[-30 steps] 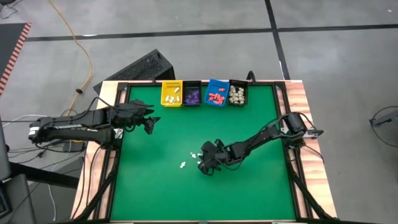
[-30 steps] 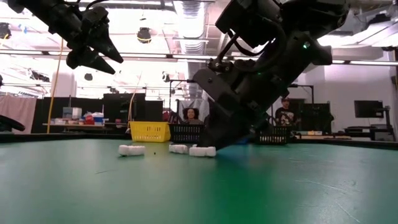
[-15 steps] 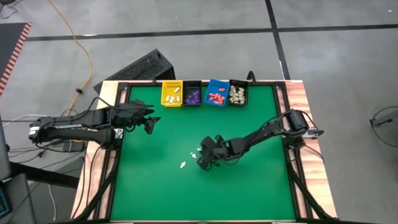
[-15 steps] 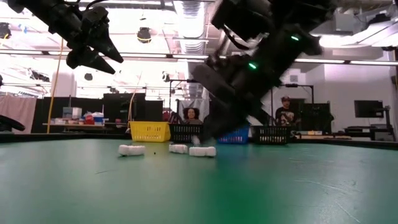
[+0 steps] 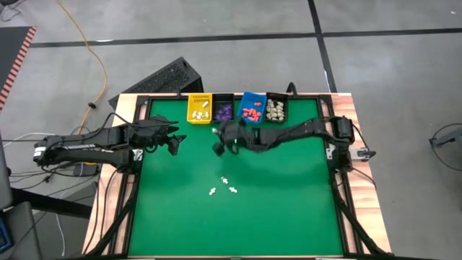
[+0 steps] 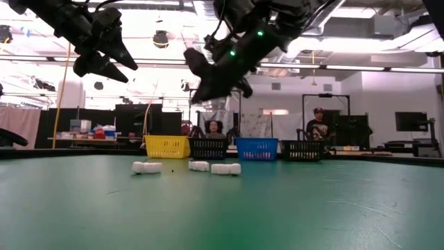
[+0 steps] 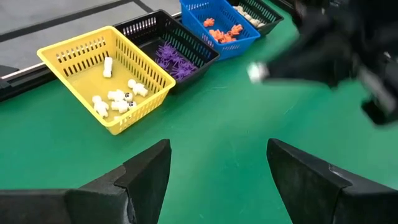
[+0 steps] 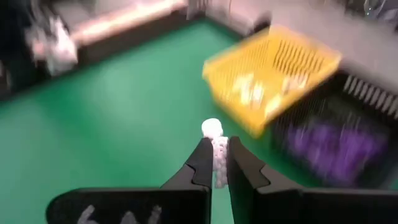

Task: Sort Halloween decoration
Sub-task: Put the white skeleton toy into the yellow basket

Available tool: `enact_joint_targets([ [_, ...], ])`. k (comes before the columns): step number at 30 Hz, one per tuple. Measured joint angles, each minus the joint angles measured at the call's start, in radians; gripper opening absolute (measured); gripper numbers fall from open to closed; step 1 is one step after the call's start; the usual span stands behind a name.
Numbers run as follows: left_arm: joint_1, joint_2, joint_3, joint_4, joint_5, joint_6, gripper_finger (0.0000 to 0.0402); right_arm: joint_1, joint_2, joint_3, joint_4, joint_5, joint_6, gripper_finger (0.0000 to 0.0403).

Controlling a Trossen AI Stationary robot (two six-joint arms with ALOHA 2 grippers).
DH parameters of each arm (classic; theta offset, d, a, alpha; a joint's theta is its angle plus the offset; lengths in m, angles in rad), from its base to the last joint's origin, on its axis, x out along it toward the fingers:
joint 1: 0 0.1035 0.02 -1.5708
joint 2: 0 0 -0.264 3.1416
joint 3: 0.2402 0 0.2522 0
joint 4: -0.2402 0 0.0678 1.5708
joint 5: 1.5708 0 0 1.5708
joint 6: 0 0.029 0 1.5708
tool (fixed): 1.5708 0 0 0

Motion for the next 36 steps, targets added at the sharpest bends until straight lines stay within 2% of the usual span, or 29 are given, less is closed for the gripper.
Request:
enact_joint_targets([
  [5,0.000,0.000,0.000,-0.001,-0.010,0.000,0.0256,-0.101,-0.002,0.037,0.124,-0.026,-0.084,0.0046],
  [10,0.000,0.000,0.000,-0.005,-0.029,0.000,0.0256,-0.183,-0.002,0.038,0.239,-0.048,-0.096,0.0046],
  [18,0.000,0.000,0.000,-0.023,-0.046,0.000,0.0256,-0.231,0.029,0.052,0.361,-0.071,-0.074,0.0044],
  [30,-0.001,0.000,0.000,-0.025,-0.041,-0.019,0.0256,-0.254,0.287,0.388,0.193,-0.224,-0.074,0.0044],
  [33,-0.002,0.000,0.000,-0.026,-0.041,-0.020,0.0256,-0.260,0.344,0.466,0.124,-0.233,-0.071,0.0044],
  [36,-0.002,0.000,0.000,-0.027,-0.041,-0.021,0.0256,-0.260,0.384,0.518,0.082,-0.234,-0.071,0.0063],
])
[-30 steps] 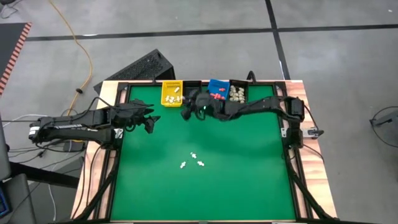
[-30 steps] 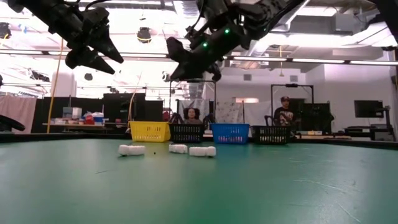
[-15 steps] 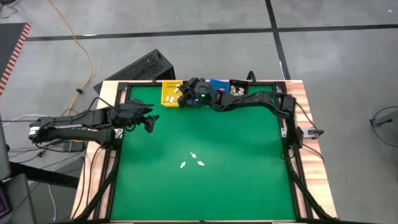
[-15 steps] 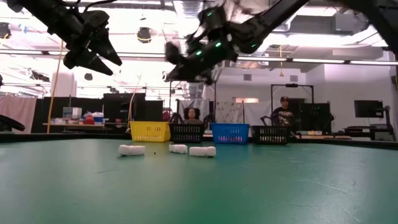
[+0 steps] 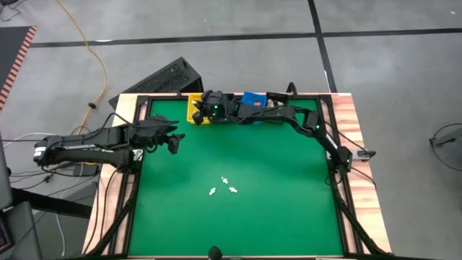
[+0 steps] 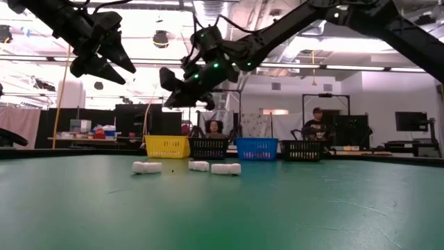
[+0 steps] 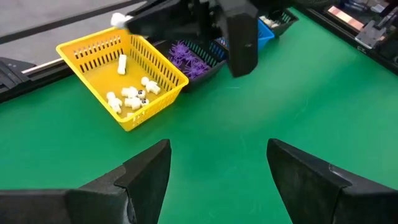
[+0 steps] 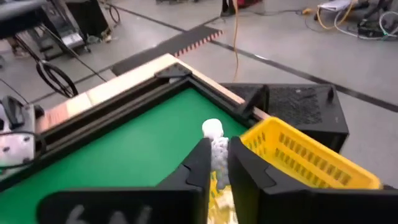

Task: Sort Halloween decoration
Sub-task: Put the white skeleton toy into the yellow basket

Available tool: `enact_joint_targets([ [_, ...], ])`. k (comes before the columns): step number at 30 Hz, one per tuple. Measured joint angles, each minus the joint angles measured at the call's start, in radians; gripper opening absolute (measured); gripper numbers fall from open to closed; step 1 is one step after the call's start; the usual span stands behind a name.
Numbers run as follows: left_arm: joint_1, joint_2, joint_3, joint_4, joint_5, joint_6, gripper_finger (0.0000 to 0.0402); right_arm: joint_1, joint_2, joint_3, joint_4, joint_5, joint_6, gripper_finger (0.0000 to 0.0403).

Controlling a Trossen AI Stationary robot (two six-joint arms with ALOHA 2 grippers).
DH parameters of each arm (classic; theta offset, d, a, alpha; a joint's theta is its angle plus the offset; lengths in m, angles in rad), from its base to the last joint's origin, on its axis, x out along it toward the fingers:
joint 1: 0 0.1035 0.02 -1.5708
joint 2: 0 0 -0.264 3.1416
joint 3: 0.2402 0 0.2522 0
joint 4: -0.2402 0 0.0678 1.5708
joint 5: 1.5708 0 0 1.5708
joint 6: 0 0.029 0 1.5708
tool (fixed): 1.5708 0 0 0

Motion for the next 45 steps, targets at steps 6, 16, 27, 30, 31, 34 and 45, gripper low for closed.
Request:
enact_joint_targets([
  [6,0.000,0.000,0.000,-0.005,0.000,0.000,0.0256,0.000,0.024,0.053,-0.070,-0.001,0.000,0.0149],
  [16,0.000,0.000,0.000,-0.006,-0.009,0.000,0.0256,-0.024,-0.004,0.053,-0.247,-0.072,0.031,0.0234],
  [27,0.000,0.000,0.000,-0.015,0.003,0.019,0.0256,0.086,-0.243,0.053,-0.950,-0.245,-0.165,0.0209],
  [30,0.000,0.000,0.000,-0.014,0.006,0.021,0.0256,0.187,-0.287,0.043,-1.044,-0.244,-0.139,0.0207],
  [31,0.000,0.000,0.000,-0.013,0.010,0.020,0.0256,0.223,-0.298,0.024,-1.049,-0.244,-0.118,0.0207],
  [34,0.000,0.000,0.000,-0.012,0.022,0.019,0.0256,0.331,-0.322,-0.067,-0.976,-0.221,-0.034,0.0207],
  [45,0.000,0.000,0.000,-0.014,0.044,0.033,0.0256,0.514,-0.310,-0.367,-0.522,0.059,0.155,0.0207],
])
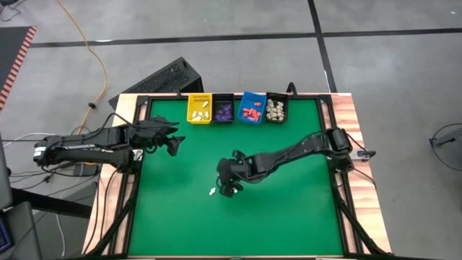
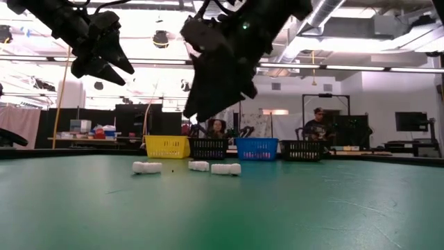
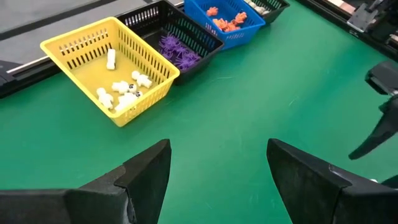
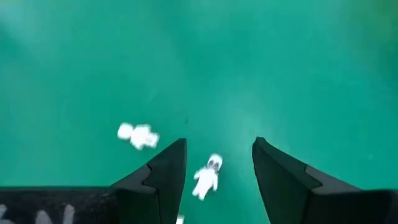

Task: Sort Halloween decoration
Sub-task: Put the white skeleton toy into the yellow basket

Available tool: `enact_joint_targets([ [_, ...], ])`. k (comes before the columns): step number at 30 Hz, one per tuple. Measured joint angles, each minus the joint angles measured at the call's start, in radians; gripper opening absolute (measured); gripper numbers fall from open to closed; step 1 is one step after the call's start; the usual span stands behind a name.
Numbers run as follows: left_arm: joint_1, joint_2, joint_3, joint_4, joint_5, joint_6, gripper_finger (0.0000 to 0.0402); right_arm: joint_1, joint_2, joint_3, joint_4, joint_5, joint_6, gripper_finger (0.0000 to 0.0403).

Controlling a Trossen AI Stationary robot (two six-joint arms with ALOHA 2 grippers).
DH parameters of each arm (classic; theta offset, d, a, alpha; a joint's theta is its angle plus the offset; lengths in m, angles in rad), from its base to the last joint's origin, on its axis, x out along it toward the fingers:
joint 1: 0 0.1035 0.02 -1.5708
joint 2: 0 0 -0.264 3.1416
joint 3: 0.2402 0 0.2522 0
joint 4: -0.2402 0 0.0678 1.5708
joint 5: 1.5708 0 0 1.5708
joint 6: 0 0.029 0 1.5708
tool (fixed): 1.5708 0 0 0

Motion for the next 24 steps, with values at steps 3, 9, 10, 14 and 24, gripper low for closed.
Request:
enact_joint_targets([
  [3,0.000,0.000,0.000,0.000,0.000,-0.005,0.0256,0.004,0.000,-0.047,0.025,0.062,0.038,0.0207],
  [9,0.000,0.000,0.000,-0.002,0.011,-0.004,0.0256,0.020,0.000,-0.149,0.161,0.056,0.096,0.0207],
  [10,0.000,0.000,0.000,-0.003,0.010,-0.004,0.0256,0.026,0.000,-0.162,0.184,0.055,0.104,0.0207],
  [14,0.000,0.000,0.000,-0.007,0.010,-0.004,0.0256,0.042,0.007,-0.170,0.204,0.054,0.108,0.0207],
  [24,0.000,0.000,0.000,-0.007,0.010,0.007,0.0256,0.042,0.115,-0.168,0.299,0.060,0.190,0.0207],
])
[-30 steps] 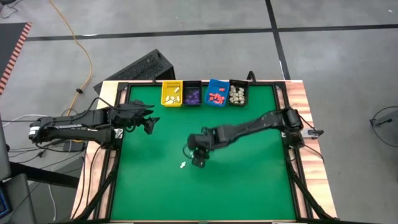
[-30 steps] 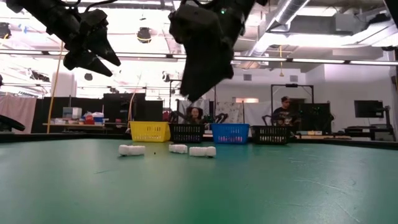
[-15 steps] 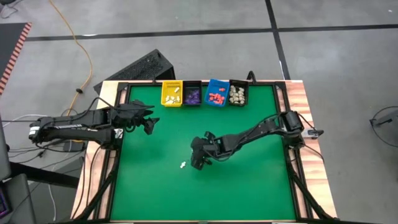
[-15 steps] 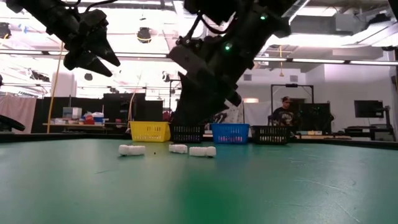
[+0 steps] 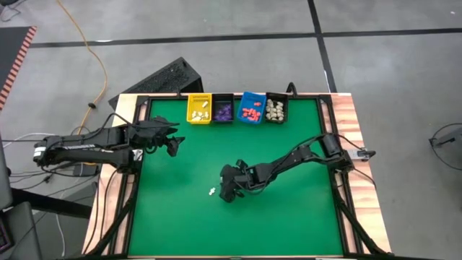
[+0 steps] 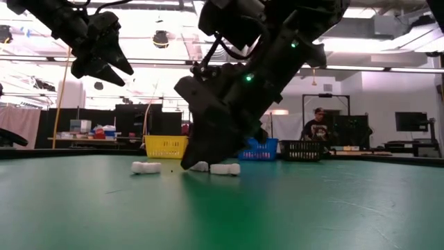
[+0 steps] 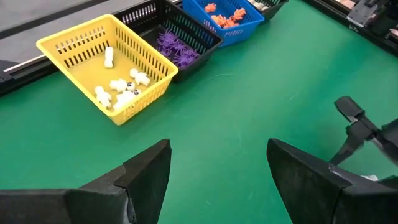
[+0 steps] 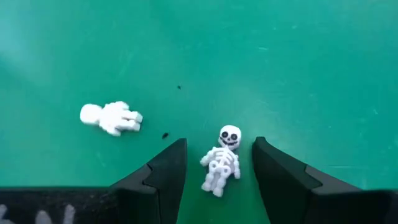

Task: Sort Halloween decoration
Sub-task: Put the white skeleton toy into the yellow basket

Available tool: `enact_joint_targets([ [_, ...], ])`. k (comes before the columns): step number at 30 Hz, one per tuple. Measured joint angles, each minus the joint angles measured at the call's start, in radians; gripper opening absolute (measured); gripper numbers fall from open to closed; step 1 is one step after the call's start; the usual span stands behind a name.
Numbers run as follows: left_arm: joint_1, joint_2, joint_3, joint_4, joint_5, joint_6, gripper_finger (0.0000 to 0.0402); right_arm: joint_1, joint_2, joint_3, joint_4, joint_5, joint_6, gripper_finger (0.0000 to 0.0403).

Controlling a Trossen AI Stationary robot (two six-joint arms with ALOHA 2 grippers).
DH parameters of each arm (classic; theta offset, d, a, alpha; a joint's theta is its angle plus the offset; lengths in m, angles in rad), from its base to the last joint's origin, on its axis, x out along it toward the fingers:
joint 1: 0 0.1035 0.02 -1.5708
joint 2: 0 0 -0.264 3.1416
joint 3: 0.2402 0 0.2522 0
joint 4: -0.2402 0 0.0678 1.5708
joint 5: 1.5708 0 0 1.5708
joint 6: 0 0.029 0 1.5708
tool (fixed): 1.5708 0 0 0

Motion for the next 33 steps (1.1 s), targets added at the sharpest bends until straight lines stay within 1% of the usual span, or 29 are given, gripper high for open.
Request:
enact_joint_targets([
  [3,0.000,0.000,0.000,-0.001,0.001,0.000,0.0256,0.008,0.015,0.002,0.007,0.007,0.052,0.0199],
  [5,0.000,0.000,0.000,-0.002,0.001,0.000,0.0256,0.016,0.016,0.002,-0.001,0.040,0.086,0.0180],
  [8,0.000,0.000,0.000,-0.003,0.001,0.001,0.0256,0.028,0.018,0.002,-0.022,0.087,0.129,0.0130],
  [11,0.000,0.000,0.000,-0.002,0.001,0.016,0.0256,0.026,0.016,0.001,-0.030,0.084,0.163,0.0072],
  [12,0.000,0.000,0.000,-0.002,0.001,0.021,0.0256,0.024,0.016,0.001,-0.031,0.083,0.170,0.0056],
  [13,0.000,0.000,0.000,-0.002,0.001,0.024,0.0256,0.024,0.016,0.001,-0.032,0.080,0.175,0.0050],
  [16,0.000,0.000,0.000,-0.002,0.001,0.026,0.0256,0.012,0.016,0.022,-0.044,0.071,0.180,0.0050],
  [18,0.000,0.000,0.000,-0.002,0.001,0.027,0.0256,-0.001,0.019,0.049,-0.056,0.056,0.156,0.0050],
  [22,0.000,0.000,0.000,-0.002,-0.010,0.027,0.0256,-0.050,0.025,0.130,-0.056,0.022,0.039,0.0050],
  [25,0.000,0.000,0.000,-0.002,-0.019,0.027,0.0256,-0.104,0.022,0.204,-0.075,0.019,-0.050,0.0049],
  [30,0.000,0.000,0.000,0.001,-0.028,0.026,0.0256,-0.207,0.022,0.317,-0.083,0.019,-0.223,0.0048],
  [33,0.000,0.000,0.000,0.002,-0.050,0.023,0.0256,-0.284,0.021,0.372,-0.067,0.023,-0.294,0.0048],
])
